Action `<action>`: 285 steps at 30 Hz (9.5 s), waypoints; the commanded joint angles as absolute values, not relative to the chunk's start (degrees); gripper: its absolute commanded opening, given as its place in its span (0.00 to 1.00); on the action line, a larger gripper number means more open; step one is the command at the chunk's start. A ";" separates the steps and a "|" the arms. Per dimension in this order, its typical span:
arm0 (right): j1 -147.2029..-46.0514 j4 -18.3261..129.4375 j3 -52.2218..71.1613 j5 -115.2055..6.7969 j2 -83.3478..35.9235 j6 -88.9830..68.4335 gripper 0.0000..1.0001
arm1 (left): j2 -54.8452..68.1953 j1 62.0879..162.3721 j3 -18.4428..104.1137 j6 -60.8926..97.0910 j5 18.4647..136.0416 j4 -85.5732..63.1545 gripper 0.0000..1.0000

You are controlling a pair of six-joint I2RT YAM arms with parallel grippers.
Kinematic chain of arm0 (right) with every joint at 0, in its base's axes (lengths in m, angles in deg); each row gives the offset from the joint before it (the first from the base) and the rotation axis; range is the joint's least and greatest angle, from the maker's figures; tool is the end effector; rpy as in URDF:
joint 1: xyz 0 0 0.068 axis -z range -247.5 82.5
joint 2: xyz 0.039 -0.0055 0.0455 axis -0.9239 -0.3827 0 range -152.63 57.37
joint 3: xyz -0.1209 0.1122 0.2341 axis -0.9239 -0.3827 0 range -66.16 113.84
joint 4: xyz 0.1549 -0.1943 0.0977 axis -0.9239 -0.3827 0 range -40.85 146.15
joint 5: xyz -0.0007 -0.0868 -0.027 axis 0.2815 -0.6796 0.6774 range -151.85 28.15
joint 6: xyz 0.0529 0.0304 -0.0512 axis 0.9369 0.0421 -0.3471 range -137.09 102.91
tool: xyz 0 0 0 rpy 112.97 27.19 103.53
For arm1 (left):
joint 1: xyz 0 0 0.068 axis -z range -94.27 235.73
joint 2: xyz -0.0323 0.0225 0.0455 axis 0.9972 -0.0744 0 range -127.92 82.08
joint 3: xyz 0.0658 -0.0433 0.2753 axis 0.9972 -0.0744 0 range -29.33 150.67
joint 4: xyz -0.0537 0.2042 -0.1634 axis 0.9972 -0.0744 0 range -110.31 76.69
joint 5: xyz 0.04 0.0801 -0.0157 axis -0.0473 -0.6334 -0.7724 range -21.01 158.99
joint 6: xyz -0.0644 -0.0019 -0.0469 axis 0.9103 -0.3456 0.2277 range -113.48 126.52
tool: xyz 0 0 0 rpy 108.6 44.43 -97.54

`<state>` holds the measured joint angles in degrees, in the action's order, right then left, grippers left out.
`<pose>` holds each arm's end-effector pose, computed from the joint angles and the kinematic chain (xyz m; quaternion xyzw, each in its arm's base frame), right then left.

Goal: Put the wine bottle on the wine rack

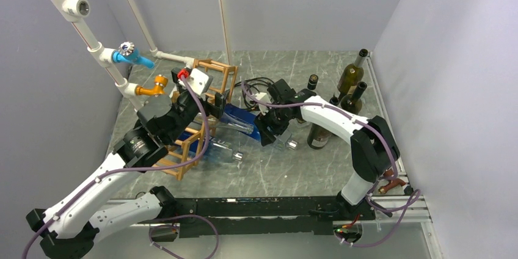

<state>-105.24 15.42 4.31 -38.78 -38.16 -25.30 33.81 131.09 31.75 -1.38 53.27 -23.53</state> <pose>0.2648 0.2391 0.2133 -0.4126 0.8657 0.2414 0.1489 0.1581 -0.1338 0.4415 0.2184 0.6561 -0.1405 0.7086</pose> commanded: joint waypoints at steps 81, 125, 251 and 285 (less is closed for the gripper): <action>-102.63 40.18 31.16 -15.25 -62.57 -19.32 0.37 | 32.44 131.67 30.87 -1.63 57.14 -19.99 0.92; -101.36 57.13 -2.77 -20.32 -44.64 -12.50 0.92 | 30.28 131.68 31.07 -0.86 58.42 -20.43 0.92; -106.83 53.95 -7.17 -28.47 -37.18 -18.59 0.99 | 27.99 119.30 34.22 13.56 73.78 -57.46 0.00; -127.14 55.49 -32.24 -60.83 -8.39 -6.63 0.92 | 27.55 118.69 34.29 16.07 69.43 -60.64 0.00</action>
